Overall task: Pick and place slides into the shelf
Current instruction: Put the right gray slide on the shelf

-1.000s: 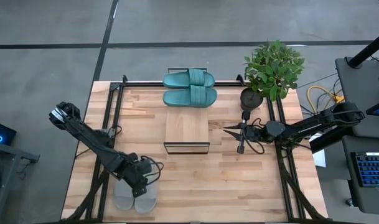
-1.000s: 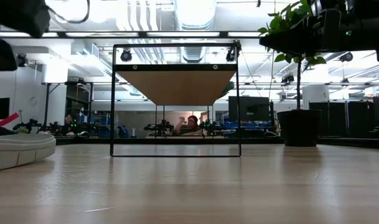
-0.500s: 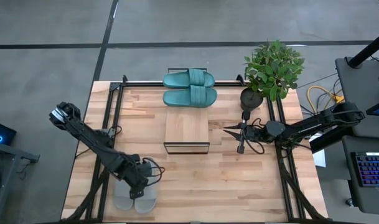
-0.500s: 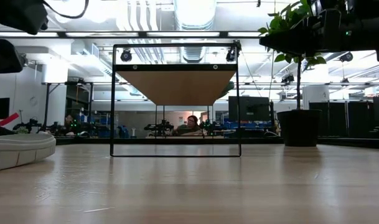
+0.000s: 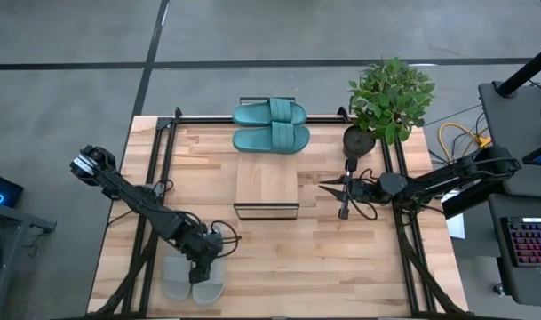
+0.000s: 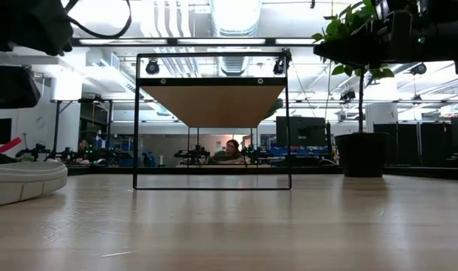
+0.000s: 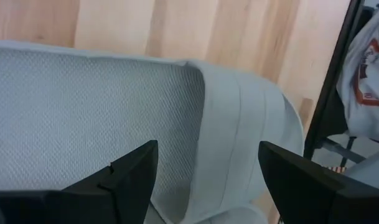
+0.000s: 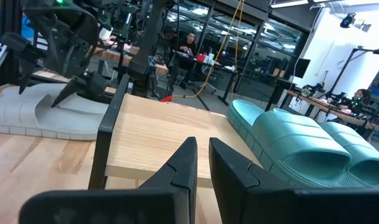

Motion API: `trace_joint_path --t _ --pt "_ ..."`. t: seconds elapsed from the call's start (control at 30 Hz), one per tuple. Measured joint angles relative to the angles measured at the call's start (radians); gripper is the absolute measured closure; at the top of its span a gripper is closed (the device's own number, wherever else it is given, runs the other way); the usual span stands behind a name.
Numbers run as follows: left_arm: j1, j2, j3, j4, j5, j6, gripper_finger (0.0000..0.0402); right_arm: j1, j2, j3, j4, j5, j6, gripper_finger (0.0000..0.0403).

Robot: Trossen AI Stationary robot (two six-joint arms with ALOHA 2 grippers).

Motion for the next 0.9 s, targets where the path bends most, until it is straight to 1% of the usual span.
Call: trace_joint_path --t 0.13,0.27,0.5,0.57,0.63,0.73,0.9 --pt "0.006 0.000 -0.019 0.035 0.060 -0.010 0.0139 0.000 0.000 0.000 -0.002 0.000 0.000 0.0369" --pt "0.020 0.000 -0.066 0.149 0.145 -0.032 0.0139 0.000 0.000 0.000 -0.013 0.000 0.000 0.0369" --pt "0.048 0.000 -0.092 0.164 0.168 -0.014 0.0140 0.000 0.000 0.000 -0.019 0.000 -0.001 0.0369" --pt "0.047 0.000 -0.097 0.190 0.179 -0.004 0.0146 0.000 0.000 0.000 -0.019 0.000 0.000 0.0369" --pt "0.051 0.000 -0.109 0.215 0.192 -0.004 0.0160 0.000 0.000 0.000 -0.019 0.000 0.000 0.0369" --pt "0.054 0.000 -0.124 0.243 0.213 -0.006 0.0197 0.000 0.000 0.000 -0.019 0.000 0.000 0.0369" --pt "0.053 0.000 -0.140 0.242 0.231 0.030 0.0286 0.000 0.000 0.000 -0.020 0.000 0.000 0.0369"
